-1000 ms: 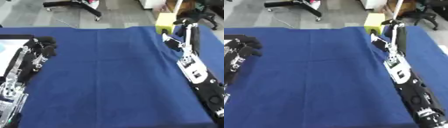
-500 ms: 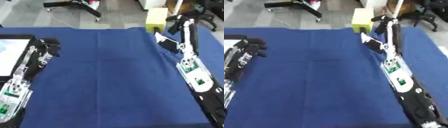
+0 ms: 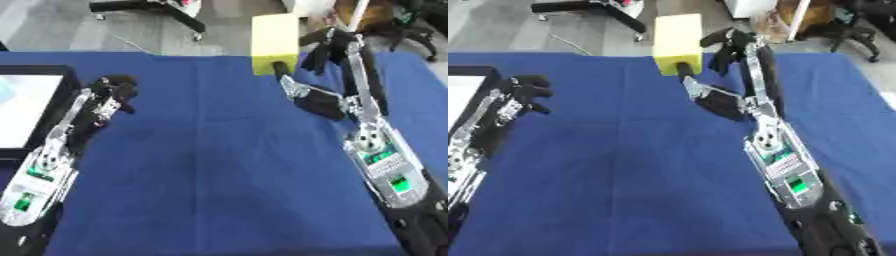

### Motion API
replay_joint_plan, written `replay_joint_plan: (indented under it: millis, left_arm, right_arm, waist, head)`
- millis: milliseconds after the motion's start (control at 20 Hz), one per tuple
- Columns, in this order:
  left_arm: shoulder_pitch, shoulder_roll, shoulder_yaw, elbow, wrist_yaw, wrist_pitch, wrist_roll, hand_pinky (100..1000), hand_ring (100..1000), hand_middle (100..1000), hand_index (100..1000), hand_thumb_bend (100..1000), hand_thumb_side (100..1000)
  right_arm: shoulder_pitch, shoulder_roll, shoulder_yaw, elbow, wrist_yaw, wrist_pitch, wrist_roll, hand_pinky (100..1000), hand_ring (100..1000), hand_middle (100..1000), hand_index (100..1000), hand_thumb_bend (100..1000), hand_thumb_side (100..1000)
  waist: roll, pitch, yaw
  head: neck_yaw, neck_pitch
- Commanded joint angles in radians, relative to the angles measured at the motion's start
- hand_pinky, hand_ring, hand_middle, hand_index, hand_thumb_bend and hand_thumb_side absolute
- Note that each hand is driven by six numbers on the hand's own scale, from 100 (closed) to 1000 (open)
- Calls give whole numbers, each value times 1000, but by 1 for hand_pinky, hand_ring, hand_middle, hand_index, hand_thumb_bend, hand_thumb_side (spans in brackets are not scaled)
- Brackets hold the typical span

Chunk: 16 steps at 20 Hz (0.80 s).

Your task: Pick up the objects with one hand, pass them to the other hand, and then place them into the box on the other side of the table.

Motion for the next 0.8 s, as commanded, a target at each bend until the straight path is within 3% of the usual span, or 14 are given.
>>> replay_joint_plan:
  millis: [50, 300, 800]
  left_arm:
    - [-26, 35, -21, -5, 0, 9, -38, 629, 769, 746, 800, 566, 688]
    - [-46, 62, -75, -16, 21, 34, -116, 632, 773, 756, 812, 581, 696]
    - [-90, 135, -190, -131, 162, 126, -228, 634, 774, 759, 821, 613, 714]
  right_arm:
    - [-27, 2, 28, -41, -15, -14, 43, 440, 435, 209, 283, 360, 100]
    - [-48, 6, 62, -42, 0, -45, 90, 442, 435, 209, 284, 352, 100]
    - [-66, 6, 101, -35, 14, -91, 127, 446, 436, 209, 285, 336, 100]
  waist:
    - [3, -17, -1]
    - [6, -15, 1]
    - [16, -12, 2]
  head:
    - [1, 3]
    - [-1, 4]
    - [-1, 6]
